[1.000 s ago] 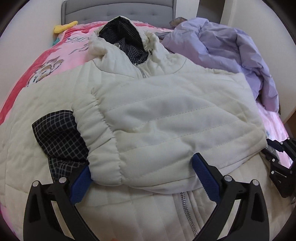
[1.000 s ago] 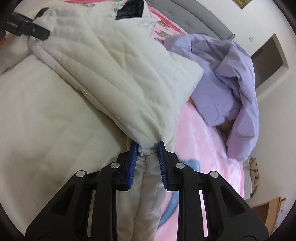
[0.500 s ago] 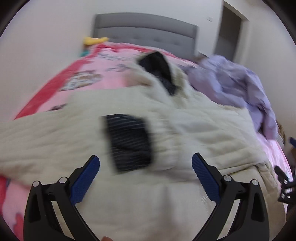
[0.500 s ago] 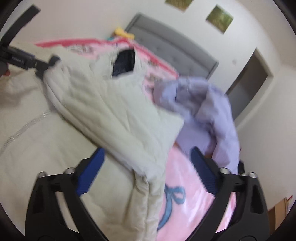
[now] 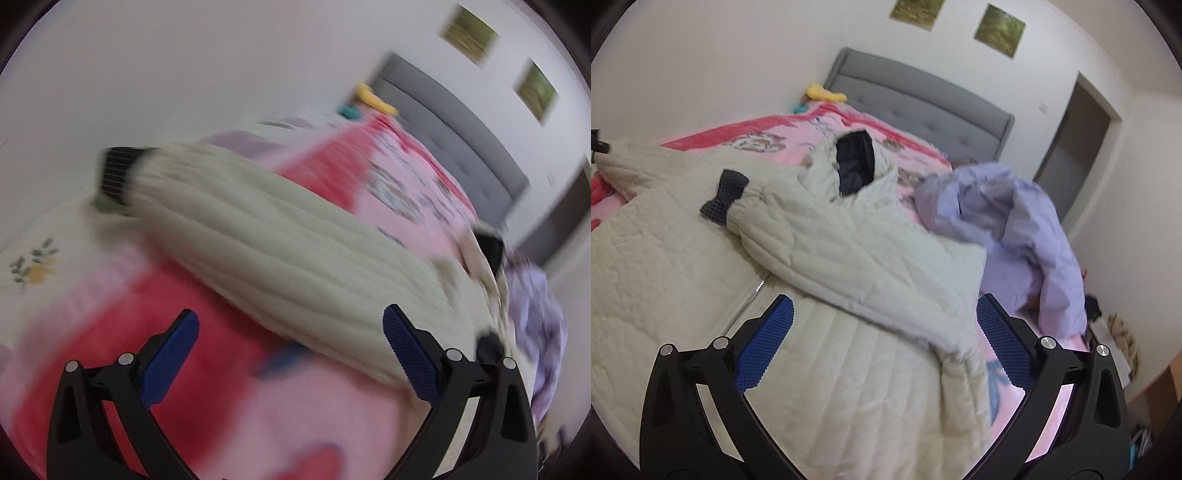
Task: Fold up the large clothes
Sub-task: 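Grasp the other plaid-lined sleeve cuff with the left tool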
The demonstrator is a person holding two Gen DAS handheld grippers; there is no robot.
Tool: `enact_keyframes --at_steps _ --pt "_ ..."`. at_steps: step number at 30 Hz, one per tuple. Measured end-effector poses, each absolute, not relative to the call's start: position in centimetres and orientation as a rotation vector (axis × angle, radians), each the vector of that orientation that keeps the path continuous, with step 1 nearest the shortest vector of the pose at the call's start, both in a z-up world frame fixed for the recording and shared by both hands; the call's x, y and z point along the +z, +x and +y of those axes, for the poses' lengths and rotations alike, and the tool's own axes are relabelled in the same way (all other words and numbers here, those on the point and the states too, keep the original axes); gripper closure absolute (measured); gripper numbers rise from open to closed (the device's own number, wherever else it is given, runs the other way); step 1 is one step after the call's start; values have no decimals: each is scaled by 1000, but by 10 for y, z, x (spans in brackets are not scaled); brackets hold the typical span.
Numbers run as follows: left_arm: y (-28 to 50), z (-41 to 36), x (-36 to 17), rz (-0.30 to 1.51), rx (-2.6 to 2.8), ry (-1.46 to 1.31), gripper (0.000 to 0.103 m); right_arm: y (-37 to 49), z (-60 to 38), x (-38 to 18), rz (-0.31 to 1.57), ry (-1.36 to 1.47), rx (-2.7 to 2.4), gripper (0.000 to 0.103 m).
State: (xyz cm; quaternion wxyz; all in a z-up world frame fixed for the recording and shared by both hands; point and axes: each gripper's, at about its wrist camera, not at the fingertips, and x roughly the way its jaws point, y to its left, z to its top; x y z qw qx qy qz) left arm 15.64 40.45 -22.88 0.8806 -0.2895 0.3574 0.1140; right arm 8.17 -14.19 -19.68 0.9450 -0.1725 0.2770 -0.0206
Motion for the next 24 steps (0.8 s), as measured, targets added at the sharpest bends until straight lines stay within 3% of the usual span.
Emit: enact_keyframes --at_steps 4,10,15,18,20,24 --pt "159 474 -243 745 324 -759 6 83 -144 -205 604 -296 -65 8" --pt "169 514 -273 769 342 -912 6 82 -137 -209 617 -347 -91 8" --pt "170 519 -285 675 399 -1041 7 82 -133 -207 623 -402 -126 8" --pt "169 517 -287 640 432 -1055 19 78 -134 -205 617 -399 -135 8" --pt "167 515 -285 612 441 -1054 40 77 -136 -206 625 -385 -137 8" --pt "167 508 -283 612 450 -1056 60 76 -136 -210 642 -399 -140 8"
